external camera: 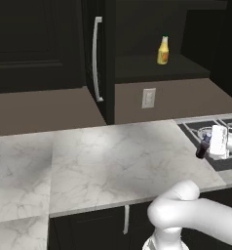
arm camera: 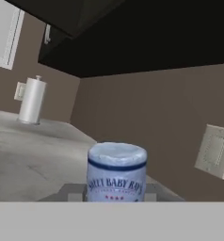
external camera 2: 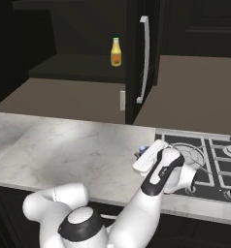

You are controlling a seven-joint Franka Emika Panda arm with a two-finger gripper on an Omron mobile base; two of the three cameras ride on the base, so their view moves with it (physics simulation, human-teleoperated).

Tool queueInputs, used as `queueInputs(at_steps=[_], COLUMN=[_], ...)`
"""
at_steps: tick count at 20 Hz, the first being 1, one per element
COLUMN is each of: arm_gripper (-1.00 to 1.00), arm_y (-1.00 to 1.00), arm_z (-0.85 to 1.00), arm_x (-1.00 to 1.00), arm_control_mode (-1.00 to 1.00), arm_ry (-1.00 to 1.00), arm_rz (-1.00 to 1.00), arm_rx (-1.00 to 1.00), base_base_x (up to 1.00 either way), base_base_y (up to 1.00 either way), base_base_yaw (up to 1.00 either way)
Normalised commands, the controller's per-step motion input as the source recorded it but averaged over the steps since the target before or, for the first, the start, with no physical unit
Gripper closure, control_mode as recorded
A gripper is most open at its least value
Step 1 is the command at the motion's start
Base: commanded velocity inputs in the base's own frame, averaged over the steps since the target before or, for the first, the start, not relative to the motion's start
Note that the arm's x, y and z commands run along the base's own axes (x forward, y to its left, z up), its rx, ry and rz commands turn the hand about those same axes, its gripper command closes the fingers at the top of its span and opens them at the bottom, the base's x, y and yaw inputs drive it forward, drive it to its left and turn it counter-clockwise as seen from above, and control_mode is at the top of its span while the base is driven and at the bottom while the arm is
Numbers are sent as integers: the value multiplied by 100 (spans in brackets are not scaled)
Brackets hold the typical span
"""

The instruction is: Take 2 condiments from the cabinet and move them on the counter near the stove.Make sure the condiments are lined up with each other, next to each other.

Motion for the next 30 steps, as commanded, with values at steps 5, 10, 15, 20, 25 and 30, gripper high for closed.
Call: queueInputs(at_steps=[5,10,15,20,25,30], arm_gripper=[100,100,100,100,100,100], arm_y=[0,0,0,0,0,0], arm_z=[-26,-7,-9,-20,-22,-10], arm_x=[37,6,0,0,0,0], arm_control_mode=[-100,-100,-100,-100,-100,-100], arm_ry=[0,0,0,0,0,1], arm_rz=[-4,-2,0,0,0,0], arm_rx=[-7,0,0,0,2,7], base_base_x=[0,0,0,0,0,0], base_base_y=[0,0,0,0,0,0], base_base_yaw=[0,0,0,0,0,0])
